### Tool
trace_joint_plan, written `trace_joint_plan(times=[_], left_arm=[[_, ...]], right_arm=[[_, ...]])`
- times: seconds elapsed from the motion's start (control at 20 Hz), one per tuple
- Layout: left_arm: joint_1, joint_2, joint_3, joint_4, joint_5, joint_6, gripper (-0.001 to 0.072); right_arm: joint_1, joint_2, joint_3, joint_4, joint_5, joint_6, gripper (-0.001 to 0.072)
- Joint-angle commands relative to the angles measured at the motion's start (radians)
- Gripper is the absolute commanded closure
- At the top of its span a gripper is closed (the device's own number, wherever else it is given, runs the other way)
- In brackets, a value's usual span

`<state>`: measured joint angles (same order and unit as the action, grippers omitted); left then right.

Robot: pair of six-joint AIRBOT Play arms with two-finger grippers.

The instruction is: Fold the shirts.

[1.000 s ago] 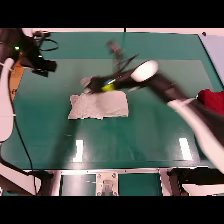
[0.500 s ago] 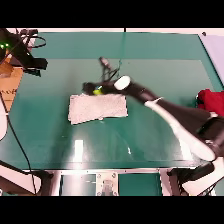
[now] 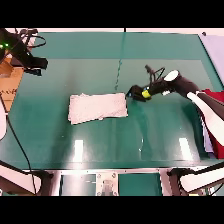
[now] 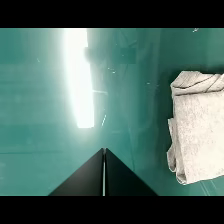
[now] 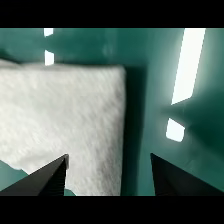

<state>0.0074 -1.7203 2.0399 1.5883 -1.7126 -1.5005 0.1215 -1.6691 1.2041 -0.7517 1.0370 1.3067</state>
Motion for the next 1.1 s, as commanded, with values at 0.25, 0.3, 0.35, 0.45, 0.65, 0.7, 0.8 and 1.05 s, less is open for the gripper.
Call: trace_joint_plan(times=[0.25,0.3,0.35,0.45,0.65,0.7,0.8,1.05], left_arm=[[0.001,0.000,0.001,-0.003,0.003,-0.010,0.0685],[0.001,0.000,0.001,-0.004,0.002,-0.010,0.0685],[0.001,0.000,0.001,-0.004,0.002,-0.010,0.0685],[0.001,0.000,0.001,-0.004,0.002,-0.010,0.0685],[0.001,0.000,0.001,-0.027,0.003,-0.010,0.0685],[0.000,0.000,0.001,-0.034,0.003,-0.010,0.0685],[0.001,0.000,0.001,-0.050,0.003,-0.010,0.0684],[0.001,0.000,0.001,-0.060,0.003,-0.010,0.0685]], right_arm=[[0.249,-0.129,0.116,0.252,-0.049,-0.084,0.0702],[0.244,-0.119,0.185,0.247,-0.031,-0.074,0.0702],[0.225,-0.101,0.246,0.233,-0.022,-0.048,0.0703],[0.142,-0.039,0.354,0.195,-0.001,0.012,0.0702],[-0.159,0.110,0.482,0.089,0.113,0.108,0.0702],[-0.255,0.143,0.494,0.076,0.135,0.123,0.0702],[-0.454,0.192,0.498,0.076,0.171,0.127,0.0702],[-0.924,0.245,0.498,0.072,0.274,0.159,0.0702]])
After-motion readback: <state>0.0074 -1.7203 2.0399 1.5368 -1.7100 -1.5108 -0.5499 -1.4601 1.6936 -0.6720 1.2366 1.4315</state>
